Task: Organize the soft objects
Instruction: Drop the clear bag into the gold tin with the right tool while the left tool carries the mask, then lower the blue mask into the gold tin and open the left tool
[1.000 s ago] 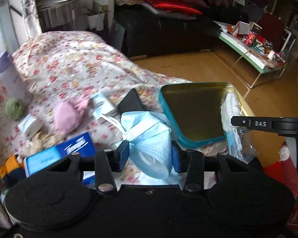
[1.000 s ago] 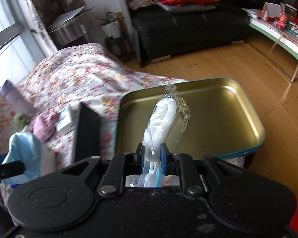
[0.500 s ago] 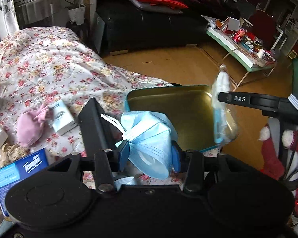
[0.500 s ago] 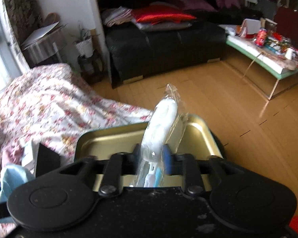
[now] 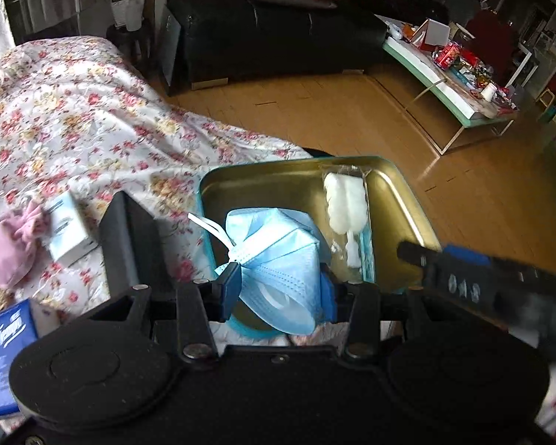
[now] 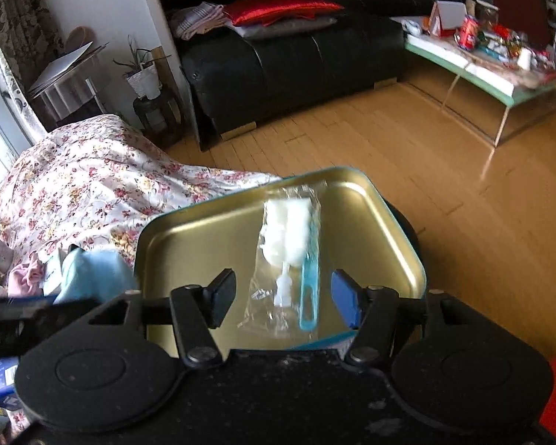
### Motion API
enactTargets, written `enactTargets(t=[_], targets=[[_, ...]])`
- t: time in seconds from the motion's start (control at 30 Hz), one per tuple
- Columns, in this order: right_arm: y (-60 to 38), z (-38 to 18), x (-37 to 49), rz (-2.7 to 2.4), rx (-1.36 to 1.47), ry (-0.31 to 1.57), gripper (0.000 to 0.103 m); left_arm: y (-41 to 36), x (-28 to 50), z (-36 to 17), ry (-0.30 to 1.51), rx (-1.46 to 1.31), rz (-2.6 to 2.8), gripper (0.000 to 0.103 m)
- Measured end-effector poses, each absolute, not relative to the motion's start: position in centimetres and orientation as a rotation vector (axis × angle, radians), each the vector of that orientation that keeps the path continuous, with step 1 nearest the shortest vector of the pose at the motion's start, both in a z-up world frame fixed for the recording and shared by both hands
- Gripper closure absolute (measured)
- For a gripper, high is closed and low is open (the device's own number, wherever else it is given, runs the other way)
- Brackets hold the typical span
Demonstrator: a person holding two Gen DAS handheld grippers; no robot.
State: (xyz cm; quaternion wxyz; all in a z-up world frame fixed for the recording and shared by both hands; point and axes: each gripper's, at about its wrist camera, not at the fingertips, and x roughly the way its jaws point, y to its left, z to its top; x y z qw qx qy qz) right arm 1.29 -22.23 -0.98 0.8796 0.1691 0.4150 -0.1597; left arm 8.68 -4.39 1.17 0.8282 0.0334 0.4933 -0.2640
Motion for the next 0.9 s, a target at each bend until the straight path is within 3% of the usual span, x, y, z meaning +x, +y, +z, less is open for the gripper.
enactTargets(t=[0.07,0.13,0.17,0.9], targets=[[-22.2,-1.2,0.8,-0.332,0.363,0.870,0.046,-5.2,9.1,0.8,1.040,0.072,-0.569,0.057],[-22.2,-1.3,0.6,-0.334,0.367,0.874,0.046,-5.7,9.4,0.6,1.025,0.071,-0.567,0.033],[-22.1,-1.4,0.5,-0.332,0.369,0.875,0.046,-5.8,9.4,0.6,1.012,0.069,-0.562,0.030],[-19.5,-2.5,0.1,-0.271,0.345,0.921,0.046,2.1,7.6,2.0,0.977,0.089,-0.342,0.027]])
